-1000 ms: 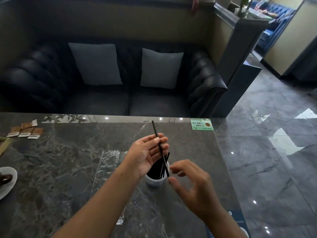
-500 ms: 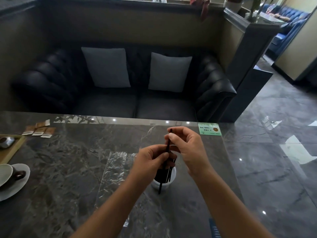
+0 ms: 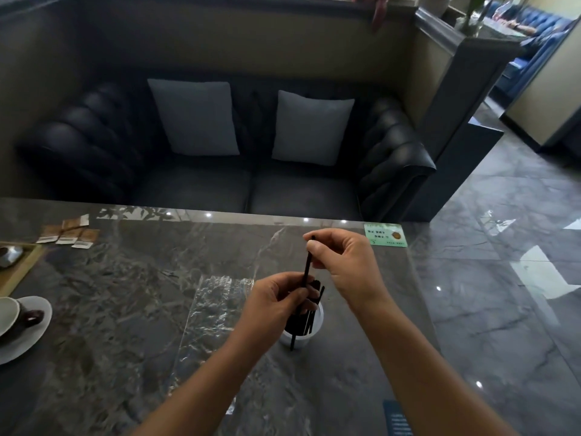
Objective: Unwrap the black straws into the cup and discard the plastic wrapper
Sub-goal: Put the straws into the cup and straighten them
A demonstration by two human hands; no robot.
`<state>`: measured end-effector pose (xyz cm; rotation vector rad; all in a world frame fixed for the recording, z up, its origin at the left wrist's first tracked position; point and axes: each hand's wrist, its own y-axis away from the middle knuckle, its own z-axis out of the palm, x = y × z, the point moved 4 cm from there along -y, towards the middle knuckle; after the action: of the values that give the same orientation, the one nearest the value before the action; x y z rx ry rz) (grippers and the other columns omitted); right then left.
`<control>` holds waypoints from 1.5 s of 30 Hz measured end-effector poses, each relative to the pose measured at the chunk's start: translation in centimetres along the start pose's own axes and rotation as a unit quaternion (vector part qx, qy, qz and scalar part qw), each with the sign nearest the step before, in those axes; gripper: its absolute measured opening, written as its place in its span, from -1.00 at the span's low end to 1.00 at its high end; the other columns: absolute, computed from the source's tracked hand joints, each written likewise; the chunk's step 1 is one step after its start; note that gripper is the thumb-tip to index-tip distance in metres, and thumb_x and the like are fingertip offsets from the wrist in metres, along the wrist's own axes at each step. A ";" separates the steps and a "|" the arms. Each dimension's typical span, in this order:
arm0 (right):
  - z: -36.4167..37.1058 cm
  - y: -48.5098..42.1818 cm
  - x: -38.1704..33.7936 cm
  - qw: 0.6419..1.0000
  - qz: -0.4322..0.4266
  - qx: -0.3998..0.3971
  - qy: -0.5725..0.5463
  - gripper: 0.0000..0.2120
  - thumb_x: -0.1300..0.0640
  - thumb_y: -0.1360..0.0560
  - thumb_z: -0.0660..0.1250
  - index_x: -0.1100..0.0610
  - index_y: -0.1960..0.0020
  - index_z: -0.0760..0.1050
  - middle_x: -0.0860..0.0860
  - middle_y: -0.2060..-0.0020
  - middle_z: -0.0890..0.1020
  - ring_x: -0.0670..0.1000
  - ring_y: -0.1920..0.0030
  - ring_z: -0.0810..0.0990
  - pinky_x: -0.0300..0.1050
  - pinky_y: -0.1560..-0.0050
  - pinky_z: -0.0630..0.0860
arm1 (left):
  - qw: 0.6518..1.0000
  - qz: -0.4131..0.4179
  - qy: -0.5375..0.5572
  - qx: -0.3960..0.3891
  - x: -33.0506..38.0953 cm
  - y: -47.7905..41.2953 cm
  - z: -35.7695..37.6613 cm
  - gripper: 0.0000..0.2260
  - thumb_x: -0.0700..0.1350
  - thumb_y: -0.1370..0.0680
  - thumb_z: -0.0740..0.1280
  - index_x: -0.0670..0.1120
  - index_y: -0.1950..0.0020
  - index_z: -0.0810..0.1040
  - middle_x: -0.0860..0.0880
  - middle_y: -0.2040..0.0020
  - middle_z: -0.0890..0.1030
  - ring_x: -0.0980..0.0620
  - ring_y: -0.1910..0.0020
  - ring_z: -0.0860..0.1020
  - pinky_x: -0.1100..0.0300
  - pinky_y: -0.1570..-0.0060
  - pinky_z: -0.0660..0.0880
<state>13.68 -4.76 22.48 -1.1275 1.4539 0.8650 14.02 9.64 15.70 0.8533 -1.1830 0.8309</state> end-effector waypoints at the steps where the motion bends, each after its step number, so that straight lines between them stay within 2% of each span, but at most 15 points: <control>1: -0.2 -0.1 0.0 1.000 0.000 0.003 -0.005 -0.87 0.26 -0.54 0.38 0.10 0.02 0.68 0.01 0.17 0.73 -0.02 0.13 0.72 -0.16 0.13 0.66 | 1.000 -0.008 0.002 -0.002 -0.5 0.1 0.1 -0.74 -0.38 -0.56 0.28 -0.08 -0.04 0.66 -0.12 0.16 0.73 -0.05 0.21 0.69 0.25 0.19 0.57; 6: -1.8 -0.7 0.3 0.999 0.008 0.020 -0.025 -0.86 0.28 -0.55 0.36 0.16 -0.02 0.68 0.10 0.15 0.74 0.09 0.11 0.72 -0.07 0.07 0.69 | 0.999 -0.044 -0.011 -0.010 -3.4 1.0 0.2 -0.69 -0.42 -0.54 0.29 -0.05 0.07 0.68 -0.13 0.22 0.71 -0.05 0.26 0.65 0.16 0.15 0.61; 10: -2.9 -1.0 1.2 0.997 0.027 0.050 -0.050 -0.87 0.29 -0.55 0.36 0.16 0.00 0.68 0.13 0.17 0.74 0.11 0.14 0.73 -0.08 0.14 0.69 | 0.996 -0.076 -0.037 -0.015 -5.5 1.8 -0.1 -0.72 -0.41 -0.54 0.29 -0.07 0.02 0.67 -0.11 0.20 0.72 -0.05 0.26 0.65 0.04 0.12 0.60; 13: -3.4 -0.9 2.1 0.994 0.041 0.071 -0.077 -0.86 0.27 -0.55 0.37 0.11 0.03 0.68 0.09 0.19 0.74 0.07 0.16 0.74 -0.11 0.20 0.67 | 0.995 -0.091 -0.029 -0.006 -6.4 2.0 -0.6 -0.75 -0.42 -0.54 0.29 -0.13 0.03 0.67 -0.11 0.22 0.71 -0.05 0.28 0.65 0.13 0.15 0.62; 17: -4.3 -0.9 3.1 0.990 0.036 0.107 -0.083 -0.86 0.27 -0.55 0.37 0.08 0.03 0.68 0.04 0.20 0.73 0.06 0.15 0.74 -0.11 0.18 0.66 | 0.994 -0.102 -0.044 0.017 -7.2 1.6 -1.6 -0.80 -0.44 -0.54 0.29 -0.22 -0.01 0.64 -0.10 0.25 0.71 0.01 0.31 0.64 0.24 0.24 0.58; 19: -4.9 -0.8 3.8 0.988 0.030 0.130 -0.080 -0.86 0.25 -0.55 0.37 0.07 0.02 0.68 0.04 0.18 0.73 0.06 0.12 0.73 -0.10 0.16 0.67 | 0.992 -0.103 -0.065 0.030 -7.5 1.5 -2.4 -0.78 -0.43 -0.54 0.28 -0.19 0.03 0.65 -0.09 0.23 0.71 0.00 0.31 0.64 0.28 0.29 0.54; 22: -5.6 -0.3 5.3 0.984 0.018 0.170 -0.047 -0.87 0.24 -0.55 0.38 0.09 0.01 0.68 0.02 0.18 0.72 0.05 0.12 0.72 -0.08 0.16 0.69 | 0.987 -0.089 -0.124 0.055 -7.9 1.1 -3.9 -0.77 -0.38 -0.53 0.32 -0.08 0.07 0.67 -0.09 0.20 0.70 0.00 0.28 0.65 0.20 0.28 0.57; 26: -5.3 0.9 8.2 0.981 0.023 0.188 0.032 -0.88 0.23 -0.54 0.39 0.10 -0.02 0.68 -0.04 0.20 0.71 -0.01 0.17 0.72 -0.03 0.14 0.70 | 0.977 -0.079 -0.163 0.110 -8.7 0.4 -5.6 -0.75 -0.31 -0.50 0.37 0.04 0.00 0.61 -0.06 0.15 0.66 -0.08 0.20 0.65 0.15 0.28 0.59; 30: -4.3 2.0 11.1 0.980 0.028 0.170 0.098 -0.88 0.21 -0.53 0.40 0.07 -0.03 0.67 -0.07 0.17 0.71 -0.05 0.19 0.70 0.04 0.12 0.69 | 0.973 -0.076 -0.194 0.098 -9.6 -0.6 -6.2 -0.65 -0.24 -0.48 0.42 0.16 -0.12 0.56 0.03 0.03 0.63 0.05 0.10 0.63 0.14 0.10 0.60; 34: -3.0 2.6 12.1 0.970 -0.024 0.150 0.190 -0.85 0.21 -0.50 0.45 0.04 -0.03 0.67 -0.09 0.15 0.70 -0.17 0.18 0.67 -0.18 0.12 0.64 | 0.972 -0.067 -0.217 0.062 -9.8 -1.9 -5.5 -0.62 -0.23 -0.47 0.43 0.10 -0.22 0.55 0.11 -0.05 0.66 0.16 -0.05 0.62 0.26 -0.04 0.54; 36: -2.4 2.7 12.5 0.963 -0.032 0.135 0.231 -0.87 0.23 -0.49 0.46 0.09 -0.02 0.68 -0.04 0.14 0.70 -0.13 0.18 0.66 -0.15 0.12 0.64 | 0.971 -0.071 -0.225 0.049 -9.8 -2.5 -4.9 -0.63 -0.24 -0.49 0.41 0.14 -0.19 0.56 0.15 -0.06 0.67 0.19 -0.08 0.61 0.29 -0.05 0.53; 39: -1.4 2.5 13.4 0.955 -0.028 0.091 0.282 -0.88 0.21 -0.49 0.45 0.09 -0.01 0.69 -0.02 0.14 0.70 -0.07 0.18 0.66 -0.13 0.12 0.62 | 0.968 -0.091 -0.227 0.051 -10.1 -3.4 -4.5 -0.67 -0.24 -0.51 0.39 0.19 -0.12 0.59 0.13 -0.03 0.69 0.18 -0.07 0.62 0.18 -0.09 0.56; 42: -0.7 2.6 14.3 0.955 -0.013 0.075 0.288 -0.87 0.22 -0.49 0.44 0.08 -0.01 0.69 -0.03 0.16 0.70 -0.07 0.20 0.65 -0.14 0.12 0.61 | 0.966 -0.112 -0.227 0.046 -10.7 -4.1 -4.5 -0.72 -0.22 -0.52 0.37 0.07 -0.17 0.62 0.09 -0.05 0.70 0.12 -0.09 0.63 0.04 -0.16 0.56; 45: -0.5 2.5 15.0 0.959 0.006 0.074 0.274 -0.85 0.23 -0.49 0.44 0.08 -0.03 0.69 -0.03 0.15 0.70 -0.09 0.19 0.65 -0.24 0.12 0.60 | 0.968 -0.105 -0.227 0.028 -10.9 -4.5 -4.5 -0.73 -0.22 -0.53 0.37 0.13 -0.09 0.63 0.09 -0.02 0.71 0.11 -0.08 0.64 0.07 -0.16 0.56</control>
<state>11.15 -7.36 7.68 -1.3046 1.9403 0.4498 17.93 10.60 3.76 1.2369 -1.4385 0.5075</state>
